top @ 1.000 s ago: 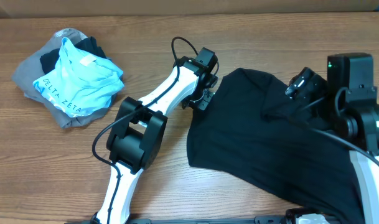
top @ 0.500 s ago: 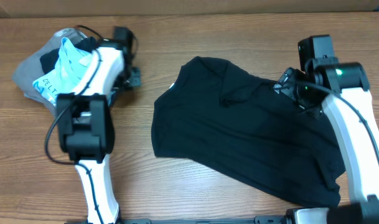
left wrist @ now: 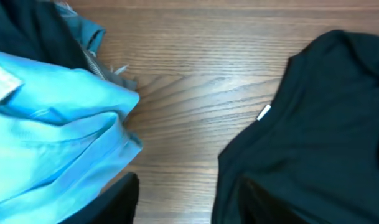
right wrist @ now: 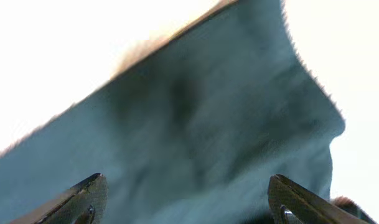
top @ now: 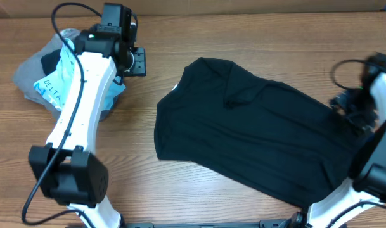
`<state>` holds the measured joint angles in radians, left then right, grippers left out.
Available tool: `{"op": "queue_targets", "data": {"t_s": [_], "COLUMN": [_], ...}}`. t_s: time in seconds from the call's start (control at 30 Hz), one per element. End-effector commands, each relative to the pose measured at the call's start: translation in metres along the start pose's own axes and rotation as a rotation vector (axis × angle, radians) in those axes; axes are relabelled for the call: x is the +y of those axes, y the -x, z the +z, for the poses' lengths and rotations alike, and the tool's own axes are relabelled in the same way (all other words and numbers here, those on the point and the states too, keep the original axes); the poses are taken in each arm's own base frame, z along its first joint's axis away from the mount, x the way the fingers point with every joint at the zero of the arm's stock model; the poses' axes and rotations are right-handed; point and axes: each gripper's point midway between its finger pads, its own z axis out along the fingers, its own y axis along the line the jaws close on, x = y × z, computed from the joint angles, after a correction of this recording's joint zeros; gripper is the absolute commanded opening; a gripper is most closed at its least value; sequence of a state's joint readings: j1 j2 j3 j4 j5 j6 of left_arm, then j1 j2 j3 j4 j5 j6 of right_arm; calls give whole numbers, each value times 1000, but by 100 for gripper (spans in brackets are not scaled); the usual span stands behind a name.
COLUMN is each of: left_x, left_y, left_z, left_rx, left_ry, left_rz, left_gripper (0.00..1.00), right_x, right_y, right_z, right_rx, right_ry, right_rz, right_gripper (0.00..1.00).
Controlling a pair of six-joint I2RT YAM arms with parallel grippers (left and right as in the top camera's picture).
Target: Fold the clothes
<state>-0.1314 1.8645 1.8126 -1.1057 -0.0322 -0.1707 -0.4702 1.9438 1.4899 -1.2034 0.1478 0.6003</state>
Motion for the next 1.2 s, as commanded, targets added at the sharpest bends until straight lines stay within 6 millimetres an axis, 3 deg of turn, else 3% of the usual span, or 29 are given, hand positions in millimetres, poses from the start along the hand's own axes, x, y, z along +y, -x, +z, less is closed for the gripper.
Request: {"op": "queue_targets", "data": {"t_s": [0.0,0.17,0.4,0.7,0.9,1.07,1.17], "left_x": [-20,-42,-56,-58,-58,-59,-59], "left_y": [0,-5,-6,-7,-7,-9,-10], "left_z": [-18,-15,-15,-15,-15,-15,-15], "left_rx": [-28,-13,-24,-20,-19,-13,-10], "left_ry": [-81,-136,-144,-145,-147,-152,-152], "left_rz": [88,163,207,211,210,210,210], "left_gripper": [56,59,64,66,69,70,70], "right_x": [-21,-45,-56,-54,-54,-54,-52], "right_y": [21,48,61,60,63,56,54], "right_z": [8,13,24,50,55,78,86], "right_rx": [20,-10,-60,-94,-104,-50,-36], "right_ry": [46,72,48,58,52,20,21], "right_rz": [57,157,191,195,217,215,213], "right_gripper": [85,84,80,73,64,64,53]}}
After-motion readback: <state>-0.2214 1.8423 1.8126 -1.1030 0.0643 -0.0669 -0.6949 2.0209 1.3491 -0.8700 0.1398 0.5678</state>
